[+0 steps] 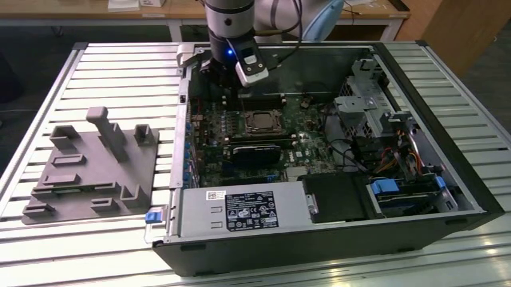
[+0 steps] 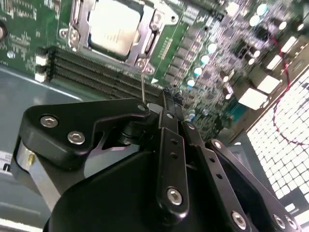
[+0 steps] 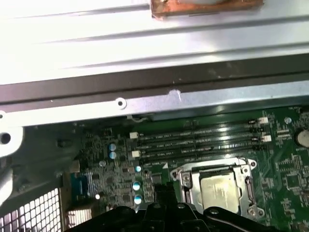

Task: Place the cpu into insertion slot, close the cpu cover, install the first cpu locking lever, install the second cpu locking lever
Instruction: 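Install the first cpu locking lever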

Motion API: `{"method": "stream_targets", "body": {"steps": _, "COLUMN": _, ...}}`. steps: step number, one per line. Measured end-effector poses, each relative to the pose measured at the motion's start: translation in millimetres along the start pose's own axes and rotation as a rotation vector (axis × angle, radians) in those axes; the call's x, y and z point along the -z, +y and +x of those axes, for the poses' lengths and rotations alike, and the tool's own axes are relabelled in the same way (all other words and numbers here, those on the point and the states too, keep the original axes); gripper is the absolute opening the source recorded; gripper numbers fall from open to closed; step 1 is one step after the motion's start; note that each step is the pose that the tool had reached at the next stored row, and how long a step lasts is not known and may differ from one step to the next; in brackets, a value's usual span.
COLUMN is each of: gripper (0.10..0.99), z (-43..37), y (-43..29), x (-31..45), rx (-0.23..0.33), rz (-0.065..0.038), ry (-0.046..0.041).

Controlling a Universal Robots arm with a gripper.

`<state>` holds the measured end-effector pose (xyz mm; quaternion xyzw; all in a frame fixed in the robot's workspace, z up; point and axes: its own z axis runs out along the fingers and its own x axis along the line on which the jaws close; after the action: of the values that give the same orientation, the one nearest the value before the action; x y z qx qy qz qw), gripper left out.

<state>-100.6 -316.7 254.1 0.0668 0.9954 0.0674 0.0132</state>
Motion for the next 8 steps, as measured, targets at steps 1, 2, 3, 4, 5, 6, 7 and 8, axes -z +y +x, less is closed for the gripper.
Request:
{"method": "stream_targets", "body": {"steps": 1, "gripper": 0.106, "z": 0.4, "y": -0.1, "x": 0.0, "rx": 0.000, "rz": -0.005, "ry": 0.0006}}
{"method": "stream_targets", "body": {"steps": 2, "gripper": 0.106, "z": 0.8, "y": -0.1, "x": 0.0, "rx": 0.000, "rz": -0.010, "ry": 0.0013}}
{"method": "stream_targets", "body": {"steps": 3, "gripper": 0.106, "z": 1.2, "y": -0.2, "x": 0.0, "rx": 0.000, "rz": -0.017, "ry": 0.0022}}
{"method": "stream_targets", "body": {"steps": 4, "gripper": 0.106, "z": 1.5, "y": -0.3, "x": 0.0, "rx": -0.001, "rz": -0.023, "ry": 0.0030}}
{"method": "stream_targets", "body": {"steps": 5, "gripper": 0.106, "z": 1.8, "y": -0.3, "x": -0.1, "rx": -0.001, "rz": -0.028, "ry": 0.0037}}
{"method": "stream_targets", "body": {"steps": 6, "gripper": 0.106, "z": 2.0, "y": -0.4, "x": -0.1, "rx": -0.001, "rz": -0.033, "ry": 0.0043}}
{"method": "stream_targets", "body": {"steps": 7, "gripper": 0.106, "z": 2.1, "y": -0.4, "x": -0.2, "rx": -0.001, "rz": -0.041, "ry": 0.0054}}
{"method": "stream_targets", "body": {"steps": 8, "gripper": 0.106, "z": 2.2, "y": -0.4, "x": -0.2, "rx": -0.002, "rz": -0.050, "ry": 0.0065}}
